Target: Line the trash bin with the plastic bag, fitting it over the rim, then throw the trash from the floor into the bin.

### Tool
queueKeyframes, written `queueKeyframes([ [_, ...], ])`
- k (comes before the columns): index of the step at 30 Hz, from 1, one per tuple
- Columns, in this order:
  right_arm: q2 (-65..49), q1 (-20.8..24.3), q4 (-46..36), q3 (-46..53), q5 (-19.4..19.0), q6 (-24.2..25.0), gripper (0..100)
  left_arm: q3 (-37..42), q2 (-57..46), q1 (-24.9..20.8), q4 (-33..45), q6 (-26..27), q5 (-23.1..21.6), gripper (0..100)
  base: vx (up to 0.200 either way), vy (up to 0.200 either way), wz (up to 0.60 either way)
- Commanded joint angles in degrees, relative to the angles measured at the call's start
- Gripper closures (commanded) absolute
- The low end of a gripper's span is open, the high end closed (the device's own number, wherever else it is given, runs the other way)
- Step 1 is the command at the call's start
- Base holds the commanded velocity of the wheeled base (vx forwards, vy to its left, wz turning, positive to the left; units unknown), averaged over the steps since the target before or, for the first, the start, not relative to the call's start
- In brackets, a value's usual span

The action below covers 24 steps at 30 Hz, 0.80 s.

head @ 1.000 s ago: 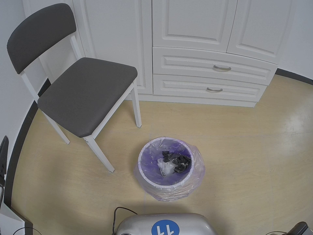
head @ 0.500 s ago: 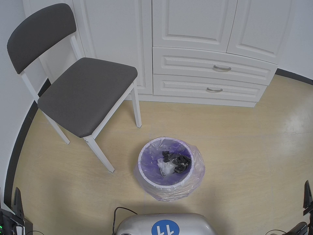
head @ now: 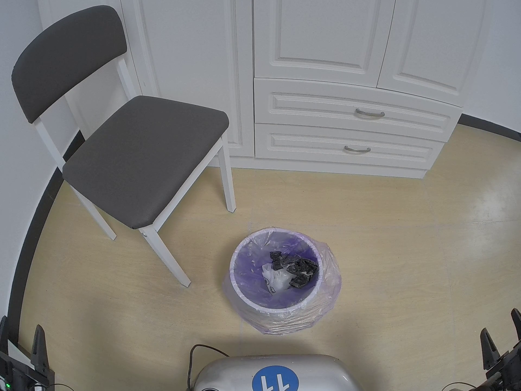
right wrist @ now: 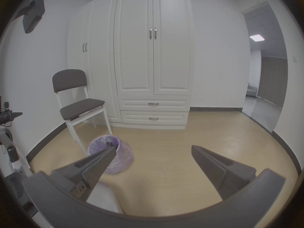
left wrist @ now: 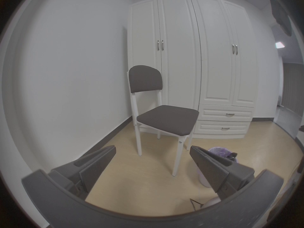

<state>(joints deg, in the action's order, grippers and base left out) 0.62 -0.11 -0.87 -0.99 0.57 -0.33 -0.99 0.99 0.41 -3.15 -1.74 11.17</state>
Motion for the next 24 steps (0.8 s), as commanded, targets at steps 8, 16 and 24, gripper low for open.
queueKeyframes([
  [8, -0.62, 0.11, 0.87, 0.90, -0.92, 1.12, 0, 0.90, -0.81, -0.15, 0.86, -1.16, -7.74, 0, 0.000, 0.000, 0.00],
  [16, -0.62, 0.11, 0.87, 0.90, -0.84, 0.68, 0, 0.90, -0.81, -0.33, 3.41, 3.68, -12.66, 0, 0.000, 0.000, 0.00],
  [24, -0.62, 0.11, 0.87, 0.90, -0.84, 0.77, 0, 0.81, -0.81, -0.41, 3.32, 2.53, -12.57, 0, 0.000, 0.000, 0.00],
])
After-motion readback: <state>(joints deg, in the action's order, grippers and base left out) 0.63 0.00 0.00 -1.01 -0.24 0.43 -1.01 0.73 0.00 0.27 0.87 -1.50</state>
